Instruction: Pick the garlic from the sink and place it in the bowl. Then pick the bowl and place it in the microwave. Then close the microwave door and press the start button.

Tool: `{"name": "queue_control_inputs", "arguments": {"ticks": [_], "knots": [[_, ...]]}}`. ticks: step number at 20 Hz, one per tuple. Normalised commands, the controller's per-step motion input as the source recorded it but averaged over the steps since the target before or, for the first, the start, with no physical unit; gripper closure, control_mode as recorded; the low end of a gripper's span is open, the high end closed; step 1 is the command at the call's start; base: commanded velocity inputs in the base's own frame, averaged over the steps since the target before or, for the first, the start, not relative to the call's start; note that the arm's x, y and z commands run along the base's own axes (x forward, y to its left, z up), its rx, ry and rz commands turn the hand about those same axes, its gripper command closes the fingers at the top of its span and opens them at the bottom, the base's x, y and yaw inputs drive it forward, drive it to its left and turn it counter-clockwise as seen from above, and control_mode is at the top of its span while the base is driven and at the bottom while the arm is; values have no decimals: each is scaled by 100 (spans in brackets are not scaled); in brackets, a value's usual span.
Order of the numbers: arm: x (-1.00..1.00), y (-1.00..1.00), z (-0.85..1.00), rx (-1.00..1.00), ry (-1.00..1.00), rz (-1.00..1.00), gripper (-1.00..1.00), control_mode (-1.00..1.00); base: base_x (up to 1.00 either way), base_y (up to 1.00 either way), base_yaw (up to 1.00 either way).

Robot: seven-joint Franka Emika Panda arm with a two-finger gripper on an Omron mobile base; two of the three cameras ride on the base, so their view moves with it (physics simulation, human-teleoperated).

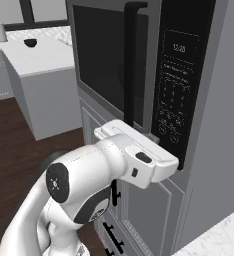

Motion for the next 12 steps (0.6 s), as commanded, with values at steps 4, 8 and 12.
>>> {"name": "queue_control_inputs", "arguments": {"ticks": [4,8,12], "knots": [[6,-27,-2,0,-1,0,100,-100,0,0,0],[17,-15,-6,0,-1,0,100,-100,0,0,0],[18,-16,-7,0,0,0,100,-100,0,0,0]]}}
